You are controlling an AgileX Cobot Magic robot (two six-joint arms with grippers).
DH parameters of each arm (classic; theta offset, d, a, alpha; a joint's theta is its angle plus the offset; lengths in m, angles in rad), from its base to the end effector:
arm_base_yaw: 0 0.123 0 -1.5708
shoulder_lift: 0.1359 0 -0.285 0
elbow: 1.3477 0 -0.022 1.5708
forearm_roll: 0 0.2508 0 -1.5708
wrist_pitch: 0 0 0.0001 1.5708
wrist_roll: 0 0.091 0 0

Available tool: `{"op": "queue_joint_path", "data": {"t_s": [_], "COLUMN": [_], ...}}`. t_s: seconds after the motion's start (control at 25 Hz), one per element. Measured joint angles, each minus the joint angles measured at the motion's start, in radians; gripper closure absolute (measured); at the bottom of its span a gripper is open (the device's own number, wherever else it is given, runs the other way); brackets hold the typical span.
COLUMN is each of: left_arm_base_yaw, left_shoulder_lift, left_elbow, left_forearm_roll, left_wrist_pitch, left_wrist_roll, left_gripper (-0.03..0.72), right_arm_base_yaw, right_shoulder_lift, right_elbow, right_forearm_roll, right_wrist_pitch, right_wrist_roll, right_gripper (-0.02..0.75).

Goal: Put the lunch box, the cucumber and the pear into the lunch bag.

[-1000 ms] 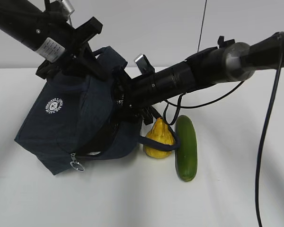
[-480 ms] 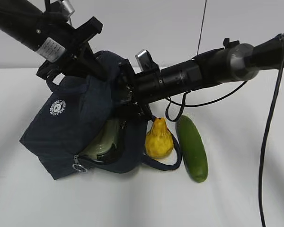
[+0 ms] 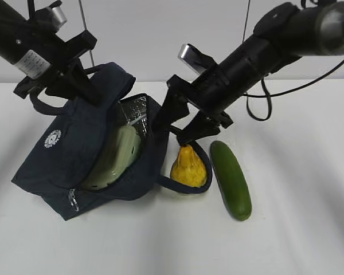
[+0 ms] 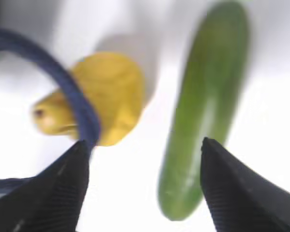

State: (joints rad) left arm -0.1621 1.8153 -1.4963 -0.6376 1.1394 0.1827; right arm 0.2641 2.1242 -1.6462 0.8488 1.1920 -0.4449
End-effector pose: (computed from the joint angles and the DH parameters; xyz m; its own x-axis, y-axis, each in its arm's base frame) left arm 0.3638 -0.1094 0.2780 -0.9733 0.0591 -0.2216 0.1745 0.8179 -0.5482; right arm 0.3997 0.1739 0.2033 -0.9396 -0.2892 -0.1831 -0.3334 0.6516 0.6814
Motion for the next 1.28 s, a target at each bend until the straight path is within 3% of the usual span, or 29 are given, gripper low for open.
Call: {"op": "queue_joint_path", "data": {"t_s": [0.2, 0.32, 0.64, 0.84, 1.28], "left_arm_base_yaw": [0.016, 0.016, 0.017, 0.017, 0.017], "left_shoulder_lift": [0.000, 0.000, 0.000, 0.000, 0.000], "left_elbow": [0.000, 0.000, 0.000, 0.000, 0.000], "left_forearm_roll": [0.070, 0.072, 0.071, 0.071, 0.071], "left_wrist_pitch": [0.017, 0.017, 0.019, 0.020, 0.020], "left_wrist_roll": [0.000, 0.000, 0.000, 0.000, 0.000], "left_gripper": [0.687, 0.687, 0.687, 0.686, 0.686], "right_arm_base_yaw": [0.000, 0.000, 0.000, 0.000, 0.000], "right_shoulder_lift": [-0.057, -0.055, 0.003, 0.029, 0.087], "right_elbow": [0.000, 0.000, 0.000, -0.001, -0.002], "right_forearm_roll": [-0.413, -0.535, -0.619, -0.623, -0.600], "right_wrist_pitch": [0.016, 0.017, 0.019, 0.014, -0.011], "right_wrist_roll": [0.230, 0.311, 0.354, 0.356, 0.358], "right_gripper": [0.206, 0.206, 0.233, 0.288, 0.293]}}
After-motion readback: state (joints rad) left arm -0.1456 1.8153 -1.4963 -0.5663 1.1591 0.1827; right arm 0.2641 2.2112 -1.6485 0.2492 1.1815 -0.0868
